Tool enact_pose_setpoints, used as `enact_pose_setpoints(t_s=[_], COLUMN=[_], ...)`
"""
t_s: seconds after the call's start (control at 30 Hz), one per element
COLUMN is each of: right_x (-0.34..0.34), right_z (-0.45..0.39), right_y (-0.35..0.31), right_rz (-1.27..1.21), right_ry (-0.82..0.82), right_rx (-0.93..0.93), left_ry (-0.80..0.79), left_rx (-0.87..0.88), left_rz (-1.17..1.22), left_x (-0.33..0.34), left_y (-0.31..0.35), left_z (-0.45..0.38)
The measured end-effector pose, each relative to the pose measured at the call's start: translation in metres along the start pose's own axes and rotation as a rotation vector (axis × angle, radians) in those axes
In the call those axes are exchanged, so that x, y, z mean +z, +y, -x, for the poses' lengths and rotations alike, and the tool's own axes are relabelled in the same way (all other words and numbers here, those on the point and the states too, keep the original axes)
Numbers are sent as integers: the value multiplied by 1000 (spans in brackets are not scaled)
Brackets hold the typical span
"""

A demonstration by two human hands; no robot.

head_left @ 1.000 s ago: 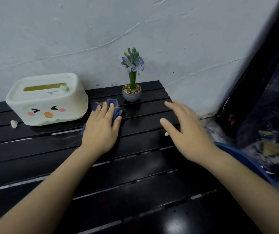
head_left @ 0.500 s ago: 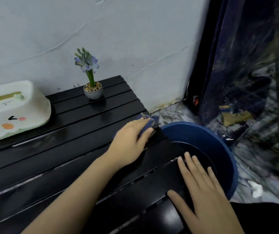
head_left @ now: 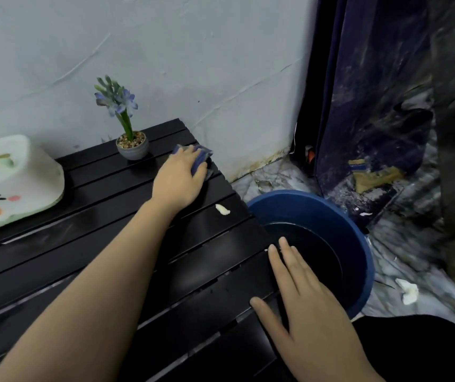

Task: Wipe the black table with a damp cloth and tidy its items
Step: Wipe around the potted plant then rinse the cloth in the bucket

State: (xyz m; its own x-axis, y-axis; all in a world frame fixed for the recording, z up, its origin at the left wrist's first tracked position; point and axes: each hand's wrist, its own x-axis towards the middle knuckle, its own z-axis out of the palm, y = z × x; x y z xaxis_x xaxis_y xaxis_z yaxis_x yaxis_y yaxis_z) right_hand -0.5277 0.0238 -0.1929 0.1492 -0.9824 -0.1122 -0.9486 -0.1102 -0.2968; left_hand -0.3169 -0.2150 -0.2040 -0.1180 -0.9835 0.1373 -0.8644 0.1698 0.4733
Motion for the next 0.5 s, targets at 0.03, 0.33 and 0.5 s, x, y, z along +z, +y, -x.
enact_pose_setpoints(t_s=[0.03,0.33,0.5], right_x=[0,-2,-4], right_z=[1,5,8], right_y=[1,2,4], right_rz=[-24,-50,-79], right_ry=[-15,2,17], right_rx=[-18,-20,-13], left_ry=[5,-175,39], left_rx=[36,124,-136], left_rz=[64,408,804], left_x=[-2,-7,-32], left_y=[4,43,58], left_z=[6,81,86])
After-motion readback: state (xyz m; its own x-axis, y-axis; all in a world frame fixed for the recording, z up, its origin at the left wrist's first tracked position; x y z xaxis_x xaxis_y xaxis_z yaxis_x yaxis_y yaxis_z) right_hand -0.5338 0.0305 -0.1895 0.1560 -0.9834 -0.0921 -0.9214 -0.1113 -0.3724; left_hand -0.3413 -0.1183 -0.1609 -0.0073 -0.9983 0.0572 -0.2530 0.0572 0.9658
